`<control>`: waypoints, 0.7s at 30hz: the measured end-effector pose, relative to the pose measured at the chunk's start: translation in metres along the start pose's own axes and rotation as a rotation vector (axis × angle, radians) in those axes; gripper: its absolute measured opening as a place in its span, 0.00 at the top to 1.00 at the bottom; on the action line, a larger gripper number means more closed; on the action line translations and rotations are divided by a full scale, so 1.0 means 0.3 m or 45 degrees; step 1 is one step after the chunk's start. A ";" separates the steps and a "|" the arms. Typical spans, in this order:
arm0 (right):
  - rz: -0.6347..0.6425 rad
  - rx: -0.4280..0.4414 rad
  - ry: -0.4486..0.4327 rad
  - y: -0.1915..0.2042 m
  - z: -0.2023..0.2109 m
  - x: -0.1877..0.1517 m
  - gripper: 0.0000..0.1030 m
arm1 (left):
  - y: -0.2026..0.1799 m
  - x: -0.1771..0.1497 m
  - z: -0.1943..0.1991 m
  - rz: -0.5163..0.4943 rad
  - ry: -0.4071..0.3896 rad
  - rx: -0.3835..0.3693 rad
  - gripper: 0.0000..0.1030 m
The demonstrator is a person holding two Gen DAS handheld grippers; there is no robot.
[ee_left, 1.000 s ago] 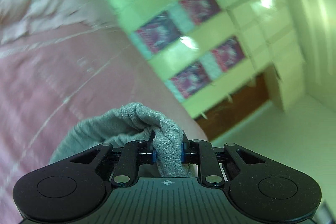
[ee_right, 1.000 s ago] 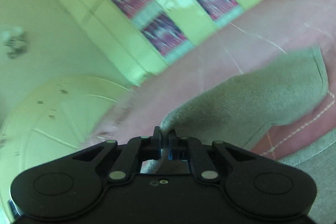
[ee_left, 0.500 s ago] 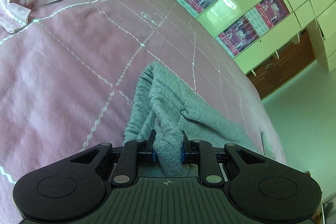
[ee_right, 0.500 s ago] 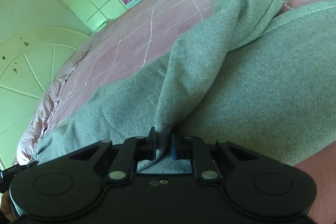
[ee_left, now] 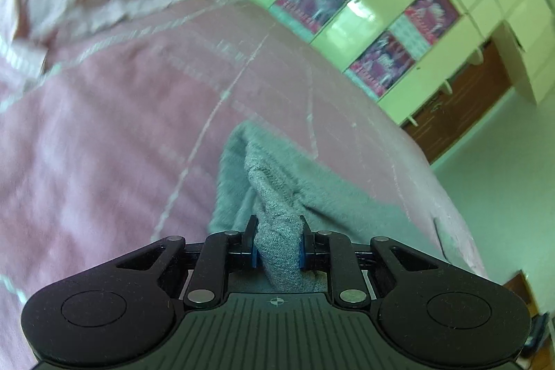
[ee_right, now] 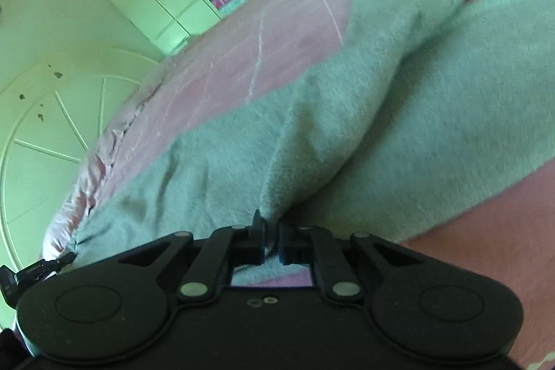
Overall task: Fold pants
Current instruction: 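Lift the waistband with both grippers and fold it over toward the cuffs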
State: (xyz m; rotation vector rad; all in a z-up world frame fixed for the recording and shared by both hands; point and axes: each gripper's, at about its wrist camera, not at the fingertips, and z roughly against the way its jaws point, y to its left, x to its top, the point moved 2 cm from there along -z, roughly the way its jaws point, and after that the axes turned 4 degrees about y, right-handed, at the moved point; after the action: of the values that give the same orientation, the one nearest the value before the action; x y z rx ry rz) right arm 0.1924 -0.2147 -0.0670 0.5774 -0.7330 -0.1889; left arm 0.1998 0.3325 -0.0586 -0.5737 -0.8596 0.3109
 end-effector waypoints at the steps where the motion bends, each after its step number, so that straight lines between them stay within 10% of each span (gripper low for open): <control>1: 0.036 0.021 -0.037 0.020 0.025 0.008 1.00 | -0.017 0.006 0.016 -0.018 -0.041 -0.020 0.80; 6: 0.045 -0.057 0.025 -0.006 -0.024 0.008 1.00 | -0.005 -0.001 -0.035 -0.073 0.026 0.130 0.80; 12: -0.016 -0.021 0.043 -0.053 -0.019 -0.014 1.00 | 0.036 -0.042 -0.011 -0.007 0.033 0.099 0.73; 14: -0.053 0.009 0.059 -0.082 0.001 -0.005 0.97 | 0.037 -0.034 0.012 0.022 0.029 0.137 0.55; 16: -0.043 0.007 0.035 -0.079 0.034 0.004 0.89 | 0.022 -0.034 0.065 0.012 -0.021 0.299 0.03; 21: 0.125 -0.135 -0.193 -0.009 0.151 0.026 0.81 | -0.111 -0.011 0.222 -0.105 -0.264 0.284 0.03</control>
State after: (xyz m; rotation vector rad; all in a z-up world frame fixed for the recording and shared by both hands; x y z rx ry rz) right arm 0.1674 -0.2392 -0.0370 0.4286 -0.8907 -0.1808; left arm 0.1465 0.3271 -0.0065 -0.3006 -1.0300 0.3900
